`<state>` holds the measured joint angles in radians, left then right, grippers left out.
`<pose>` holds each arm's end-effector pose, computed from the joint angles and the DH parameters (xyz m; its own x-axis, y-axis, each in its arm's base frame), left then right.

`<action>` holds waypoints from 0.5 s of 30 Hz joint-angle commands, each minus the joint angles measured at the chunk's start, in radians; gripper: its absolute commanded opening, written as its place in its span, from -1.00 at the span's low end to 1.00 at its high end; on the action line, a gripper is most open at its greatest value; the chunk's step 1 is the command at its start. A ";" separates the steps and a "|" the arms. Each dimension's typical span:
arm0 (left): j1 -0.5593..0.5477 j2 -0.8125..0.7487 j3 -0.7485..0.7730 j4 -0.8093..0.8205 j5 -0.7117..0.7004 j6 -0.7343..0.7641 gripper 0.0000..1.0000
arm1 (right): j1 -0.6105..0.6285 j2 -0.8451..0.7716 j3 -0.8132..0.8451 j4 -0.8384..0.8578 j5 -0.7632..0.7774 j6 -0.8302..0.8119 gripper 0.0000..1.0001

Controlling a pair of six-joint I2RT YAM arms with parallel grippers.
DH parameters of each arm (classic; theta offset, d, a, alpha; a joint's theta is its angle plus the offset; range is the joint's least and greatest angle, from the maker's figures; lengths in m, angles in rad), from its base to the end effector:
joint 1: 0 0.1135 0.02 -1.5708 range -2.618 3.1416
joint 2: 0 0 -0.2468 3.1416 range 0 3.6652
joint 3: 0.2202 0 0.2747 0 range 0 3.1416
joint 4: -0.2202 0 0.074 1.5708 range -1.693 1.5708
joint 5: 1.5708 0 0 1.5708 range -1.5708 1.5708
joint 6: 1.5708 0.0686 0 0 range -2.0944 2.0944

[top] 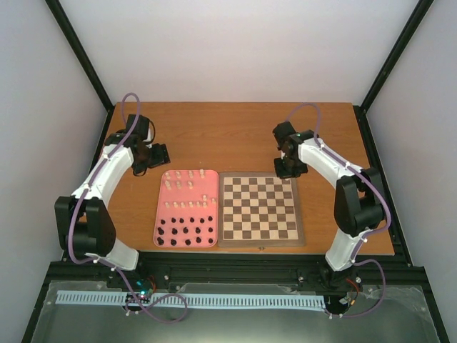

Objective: Set up the chess pieces on the board
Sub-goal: Place the chess piece on the chessboard.

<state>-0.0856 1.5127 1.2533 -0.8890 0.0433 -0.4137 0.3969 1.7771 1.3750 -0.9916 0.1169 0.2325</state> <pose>0.3371 -0.0319 0.2191 -0.8736 -0.3281 -0.3595 -0.2709 0.9414 -0.2010 0.3404 0.1340 0.1655 -0.9675 -0.1574 -0.1979 -0.1460 0.9867 -0.0711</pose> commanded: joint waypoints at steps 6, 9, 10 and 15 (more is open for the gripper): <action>-0.003 0.022 0.037 -0.007 0.010 0.016 0.68 | -0.036 -0.005 -0.043 0.058 -0.016 -0.047 -0.94; -0.003 0.025 0.041 -0.009 0.009 0.016 0.68 | -0.041 0.011 -0.036 0.062 -0.023 -0.053 -0.94; -0.003 0.025 0.042 -0.008 0.010 0.016 0.68 | -0.041 0.017 -0.033 0.061 -0.024 -0.055 -0.94; -0.003 0.027 0.043 -0.011 0.005 0.017 0.68 | -0.047 0.040 -0.038 0.064 -0.027 -0.064 -0.94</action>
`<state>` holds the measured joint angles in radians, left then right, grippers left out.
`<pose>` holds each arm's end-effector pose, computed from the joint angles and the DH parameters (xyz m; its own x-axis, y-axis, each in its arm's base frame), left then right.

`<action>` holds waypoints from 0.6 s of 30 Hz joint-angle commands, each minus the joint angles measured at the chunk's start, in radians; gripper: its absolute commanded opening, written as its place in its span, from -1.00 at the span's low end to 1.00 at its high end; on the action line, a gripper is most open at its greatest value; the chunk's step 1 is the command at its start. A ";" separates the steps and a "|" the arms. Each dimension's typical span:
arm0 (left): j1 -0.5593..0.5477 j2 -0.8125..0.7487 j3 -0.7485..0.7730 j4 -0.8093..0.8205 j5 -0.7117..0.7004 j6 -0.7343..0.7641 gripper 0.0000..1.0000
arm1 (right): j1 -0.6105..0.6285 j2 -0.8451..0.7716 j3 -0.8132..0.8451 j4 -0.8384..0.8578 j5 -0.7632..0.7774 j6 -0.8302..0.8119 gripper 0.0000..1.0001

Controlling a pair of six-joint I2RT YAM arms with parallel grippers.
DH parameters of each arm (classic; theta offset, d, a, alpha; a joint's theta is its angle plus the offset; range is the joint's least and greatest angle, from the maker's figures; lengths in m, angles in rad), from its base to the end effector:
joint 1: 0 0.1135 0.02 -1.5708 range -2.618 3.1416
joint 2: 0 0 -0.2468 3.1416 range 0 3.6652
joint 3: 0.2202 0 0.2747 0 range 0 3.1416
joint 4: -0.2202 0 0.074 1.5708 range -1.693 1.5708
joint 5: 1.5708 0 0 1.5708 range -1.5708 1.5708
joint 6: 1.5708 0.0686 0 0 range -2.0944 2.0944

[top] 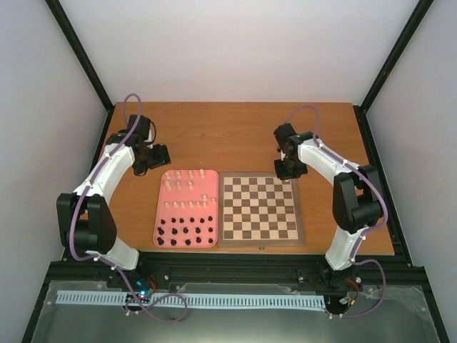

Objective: Set up the chess pieces on the board
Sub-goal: Place the chess piece on the chessboard.

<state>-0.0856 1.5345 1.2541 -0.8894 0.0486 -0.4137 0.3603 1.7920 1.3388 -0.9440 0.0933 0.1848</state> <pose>0.3393 -0.0325 0.2124 -0.8818 -0.3273 -0.3394 -0.2732 0.9414 -0.1979 0.3448 0.1231 0.1507 -0.9678 -0.1691 -0.1867 -0.1609 0.9852 -0.0585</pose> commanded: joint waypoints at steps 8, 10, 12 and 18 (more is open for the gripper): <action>-0.003 0.009 0.045 -0.011 -0.003 0.018 0.68 | -0.017 0.043 -0.007 0.037 -0.011 -0.017 -0.95; -0.003 0.010 0.046 -0.012 -0.005 0.017 0.68 | -0.017 0.048 -0.011 0.039 -0.012 -0.016 -0.94; -0.003 0.011 0.045 -0.011 -0.004 0.018 0.68 | -0.017 0.052 -0.016 0.042 -0.014 -0.017 -0.94; -0.002 0.012 0.041 -0.010 -0.006 0.019 0.68 | -0.017 0.059 -0.027 0.052 -0.004 -0.016 -0.94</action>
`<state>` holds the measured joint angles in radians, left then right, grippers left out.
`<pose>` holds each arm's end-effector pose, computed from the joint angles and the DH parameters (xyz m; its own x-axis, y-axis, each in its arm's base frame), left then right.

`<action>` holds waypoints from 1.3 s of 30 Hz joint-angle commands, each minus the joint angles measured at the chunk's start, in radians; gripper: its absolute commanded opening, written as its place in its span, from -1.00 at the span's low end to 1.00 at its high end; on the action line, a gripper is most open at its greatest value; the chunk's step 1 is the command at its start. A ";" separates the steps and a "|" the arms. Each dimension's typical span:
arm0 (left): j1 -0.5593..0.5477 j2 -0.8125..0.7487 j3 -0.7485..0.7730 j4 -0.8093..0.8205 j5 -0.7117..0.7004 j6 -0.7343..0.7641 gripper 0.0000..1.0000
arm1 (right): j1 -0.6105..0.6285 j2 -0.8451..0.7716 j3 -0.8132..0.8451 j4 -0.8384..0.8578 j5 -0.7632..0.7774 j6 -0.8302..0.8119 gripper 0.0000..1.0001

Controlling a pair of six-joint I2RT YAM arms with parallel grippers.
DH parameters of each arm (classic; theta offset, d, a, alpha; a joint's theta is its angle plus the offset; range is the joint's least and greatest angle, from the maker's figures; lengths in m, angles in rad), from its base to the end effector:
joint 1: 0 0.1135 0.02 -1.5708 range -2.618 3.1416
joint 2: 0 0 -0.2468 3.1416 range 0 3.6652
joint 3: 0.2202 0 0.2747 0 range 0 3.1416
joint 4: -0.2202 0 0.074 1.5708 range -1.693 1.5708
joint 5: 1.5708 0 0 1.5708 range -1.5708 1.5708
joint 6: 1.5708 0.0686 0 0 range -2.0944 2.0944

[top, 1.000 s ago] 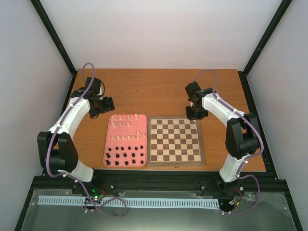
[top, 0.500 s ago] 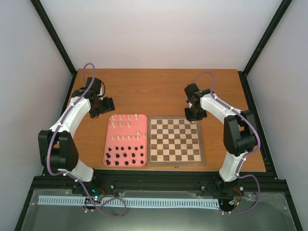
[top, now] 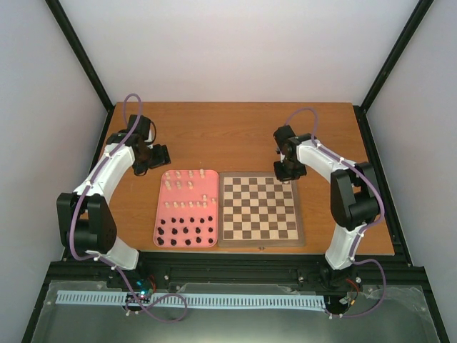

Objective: Set up the chess pieces on the board
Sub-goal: Place the chess piece on the chessboard, then pick up the chess piece from the storage box.

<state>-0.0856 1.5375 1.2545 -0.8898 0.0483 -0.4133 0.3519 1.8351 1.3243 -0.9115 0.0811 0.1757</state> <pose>0.3396 -0.0325 0.2115 -0.8829 -0.3269 -0.3371 -0.2736 0.9416 -0.1964 0.3480 0.1219 0.1322 -0.9722 -0.1714 -0.1597 -0.1649 0.9849 -0.0530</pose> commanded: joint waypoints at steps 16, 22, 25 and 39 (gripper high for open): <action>-0.003 0.012 0.037 -0.006 -0.002 0.020 0.68 | -0.008 -0.013 -0.040 0.031 -0.023 -0.012 -0.26; -0.003 0.014 0.039 -0.006 -0.001 0.019 0.68 | -0.008 -0.051 -0.021 0.021 -0.044 -0.013 0.15; -0.003 0.015 0.043 -0.008 -0.001 0.018 0.68 | -0.008 -0.070 0.027 -0.010 -0.031 -0.010 0.21; -0.003 0.019 0.041 -0.005 0.009 0.011 0.68 | 0.294 0.071 0.483 -0.113 -0.119 0.017 0.28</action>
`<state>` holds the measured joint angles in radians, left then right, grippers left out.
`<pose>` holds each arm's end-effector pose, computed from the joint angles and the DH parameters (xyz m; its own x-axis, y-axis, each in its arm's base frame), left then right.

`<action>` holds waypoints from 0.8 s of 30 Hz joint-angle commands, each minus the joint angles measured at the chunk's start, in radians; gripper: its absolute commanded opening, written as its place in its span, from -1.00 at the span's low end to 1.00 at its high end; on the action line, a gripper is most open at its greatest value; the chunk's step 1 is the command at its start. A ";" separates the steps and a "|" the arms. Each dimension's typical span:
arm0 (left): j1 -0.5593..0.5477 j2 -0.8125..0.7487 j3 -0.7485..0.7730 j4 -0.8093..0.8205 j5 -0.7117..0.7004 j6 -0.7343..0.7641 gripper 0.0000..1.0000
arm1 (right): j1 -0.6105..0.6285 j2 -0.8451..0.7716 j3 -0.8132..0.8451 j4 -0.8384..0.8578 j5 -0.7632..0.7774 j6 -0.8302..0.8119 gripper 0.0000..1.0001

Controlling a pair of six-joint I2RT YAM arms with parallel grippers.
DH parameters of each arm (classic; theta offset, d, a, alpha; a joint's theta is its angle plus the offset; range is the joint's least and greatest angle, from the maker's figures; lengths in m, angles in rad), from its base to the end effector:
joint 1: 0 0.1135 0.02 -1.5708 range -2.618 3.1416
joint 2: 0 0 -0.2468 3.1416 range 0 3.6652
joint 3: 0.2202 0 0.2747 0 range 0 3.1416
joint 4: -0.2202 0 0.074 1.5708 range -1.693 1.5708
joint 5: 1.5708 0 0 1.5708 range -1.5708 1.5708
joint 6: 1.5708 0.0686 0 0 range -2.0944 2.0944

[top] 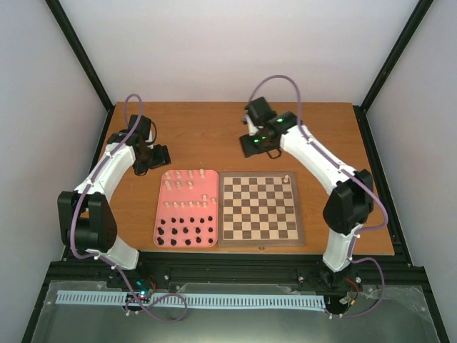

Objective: Set up the chess pieces on the board
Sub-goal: Pick up the chess piece from the storage box.

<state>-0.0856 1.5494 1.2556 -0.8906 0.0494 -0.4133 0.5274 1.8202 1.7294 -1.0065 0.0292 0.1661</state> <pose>0.3408 -0.0326 0.2080 -0.8869 -0.3265 -0.3268 -0.2755 0.9417 -0.1933 0.3625 0.2088 0.2612 -0.8397 -0.2978 -0.4540 -0.3576 0.9325 0.0498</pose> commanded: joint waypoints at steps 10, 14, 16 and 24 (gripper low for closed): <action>0.004 -0.065 0.086 -0.018 -0.033 -0.053 0.69 | 0.326 0.292 0.253 0.067 -0.177 0.082 0.20; 0.006 -0.092 0.137 -0.029 -0.083 -0.051 0.76 | 0.340 0.337 0.265 0.105 -0.212 0.095 0.18; 0.007 -0.099 0.163 -0.040 -0.112 -0.046 0.78 | 0.346 0.365 0.283 0.109 -0.223 0.096 0.16; 0.009 -0.145 0.213 -0.055 -0.170 -0.028 0.82 | 0.380 0.502 0.409 0.094 -0.274 0.116 0.08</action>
<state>-0.0803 1.4391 1.4334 -0.9230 -0.0772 -0.4488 0.8795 2.2620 2.0747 -0.9169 -0.2012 0.2565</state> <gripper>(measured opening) 0.908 0.550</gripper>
